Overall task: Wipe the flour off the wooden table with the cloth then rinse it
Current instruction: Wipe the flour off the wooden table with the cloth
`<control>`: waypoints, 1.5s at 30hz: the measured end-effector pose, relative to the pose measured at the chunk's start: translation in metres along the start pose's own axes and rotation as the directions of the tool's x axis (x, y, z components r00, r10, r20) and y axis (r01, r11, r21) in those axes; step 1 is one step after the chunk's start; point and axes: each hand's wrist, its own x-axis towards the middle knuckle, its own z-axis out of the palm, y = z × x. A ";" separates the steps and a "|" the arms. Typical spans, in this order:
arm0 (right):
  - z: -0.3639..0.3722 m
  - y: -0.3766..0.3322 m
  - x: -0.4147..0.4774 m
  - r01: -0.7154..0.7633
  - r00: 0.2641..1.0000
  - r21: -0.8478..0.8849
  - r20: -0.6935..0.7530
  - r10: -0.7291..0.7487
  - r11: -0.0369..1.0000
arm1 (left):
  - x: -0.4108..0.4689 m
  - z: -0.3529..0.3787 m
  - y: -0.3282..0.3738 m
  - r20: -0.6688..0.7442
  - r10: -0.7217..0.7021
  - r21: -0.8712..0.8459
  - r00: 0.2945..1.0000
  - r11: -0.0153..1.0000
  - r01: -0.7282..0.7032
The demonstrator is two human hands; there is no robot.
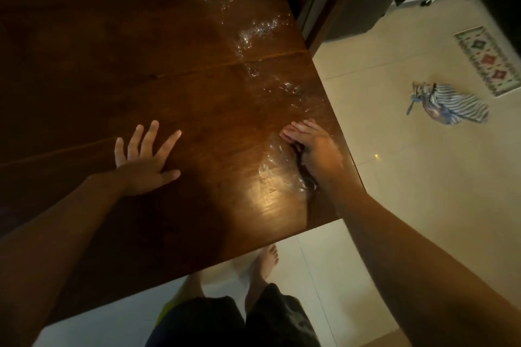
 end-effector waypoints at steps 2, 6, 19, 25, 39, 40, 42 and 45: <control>0.010 -0.019 0.008 0.098 0.995 -0.021 -0.027 -0.098 0.995 | -0.002 0.000 0.002 -0.017 -0.020 -0.022 1.000 1.000 0.020; 0.004 -0.003 -0.004 0.461 0.824 -0.117 0.424 -0.375 0.880 | -0.010 -0.001 0.020 0.011 -0.083 -0.119 0.996 0.989 0.084; 0.021 -0.010 0.049 0.599 0.628 -0.064 0.656 -0.419 0.798 | -0.021 0.010 0.078 0.064 -0.118 -0.285 0.991 0.950 0.131; 0.015 -0.036 0.019 0.432 0.897 0.004 0.108 -0.430 0.902 | -0.019 0.011 0.077 0.053 -0.130 -0.295 0.990 0.945 0.140; 0.051 -0.067 -0.062 0.515 0.809 0.298 0.141 -0.570 0.804 | -0.017 0.011 0.077 0.050 -0.160 -0.278 0.986 0.946 0.168; 0.050 -0.061 -0.075 0.519 0.770 0.333 0.218 -0.600 0.788 | -0.017 0.011 0.077 0.052 -0.160 -0.275 0.986 0.947 0.169; 0.050 -0.048 -0.074 0.554 0.687 0.419 0.258 -0.680 0.719 | -0.017 0.010 0.077 0.054 -0.164 -0.268 0.985 0.948 0.172; 0.044 -0.051 -0.048 0.546 0.759 0.310 0.210 -0.617 0.778 | -0.017 0.010 0.080 0.052 -0.179 -0.266 0.982 0.946 0.186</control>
